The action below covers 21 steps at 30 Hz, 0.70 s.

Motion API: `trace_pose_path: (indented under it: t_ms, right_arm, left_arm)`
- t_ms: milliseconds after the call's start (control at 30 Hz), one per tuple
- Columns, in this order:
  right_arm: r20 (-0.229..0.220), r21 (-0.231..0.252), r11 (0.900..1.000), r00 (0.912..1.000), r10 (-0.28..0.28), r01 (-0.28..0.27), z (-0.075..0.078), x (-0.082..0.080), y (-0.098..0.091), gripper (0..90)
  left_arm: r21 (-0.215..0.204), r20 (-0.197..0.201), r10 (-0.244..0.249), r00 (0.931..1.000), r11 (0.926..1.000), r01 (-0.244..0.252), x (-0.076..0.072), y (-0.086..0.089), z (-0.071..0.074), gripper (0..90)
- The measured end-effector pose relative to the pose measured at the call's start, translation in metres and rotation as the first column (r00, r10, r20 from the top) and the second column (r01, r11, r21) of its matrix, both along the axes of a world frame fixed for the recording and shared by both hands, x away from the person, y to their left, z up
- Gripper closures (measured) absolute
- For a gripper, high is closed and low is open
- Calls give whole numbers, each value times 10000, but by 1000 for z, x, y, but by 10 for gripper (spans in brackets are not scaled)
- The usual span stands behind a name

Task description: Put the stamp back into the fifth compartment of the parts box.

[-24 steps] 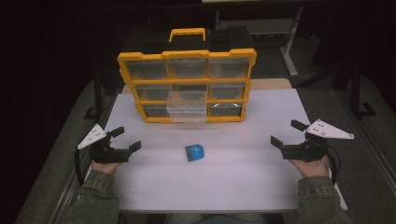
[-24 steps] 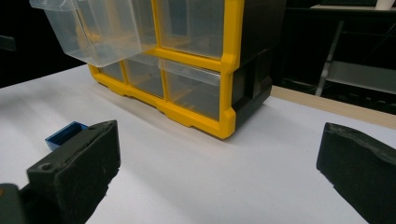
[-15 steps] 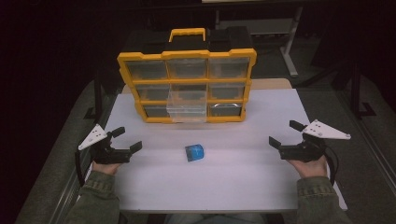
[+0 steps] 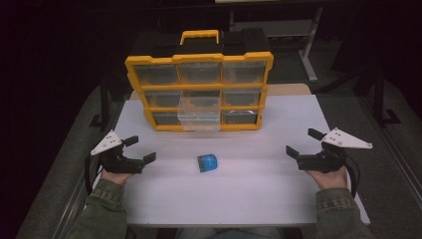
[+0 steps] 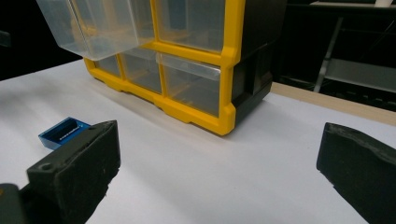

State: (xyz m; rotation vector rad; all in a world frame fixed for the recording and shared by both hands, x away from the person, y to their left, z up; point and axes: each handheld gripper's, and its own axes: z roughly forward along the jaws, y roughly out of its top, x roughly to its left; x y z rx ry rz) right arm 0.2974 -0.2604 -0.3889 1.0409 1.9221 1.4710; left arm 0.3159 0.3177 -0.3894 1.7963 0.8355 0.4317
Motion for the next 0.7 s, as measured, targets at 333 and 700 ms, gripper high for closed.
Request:
trace_pose_path:
  t_ms: [333, 700]
  right_arm:
    - [32, 50, 9999, 10000, 95, -95, 0, -1, 1, 0]
    - [80, -122, 9999, 9999, 78, -77, 0, -1, 2, 0]
  left_arm:
    - [912, -404, -531, 9978, 9942, 566, 7, -27, 8, 0]
    - [1899, -699, -1227, 9900, 9726, 1339, 14, -54, 16, 0]
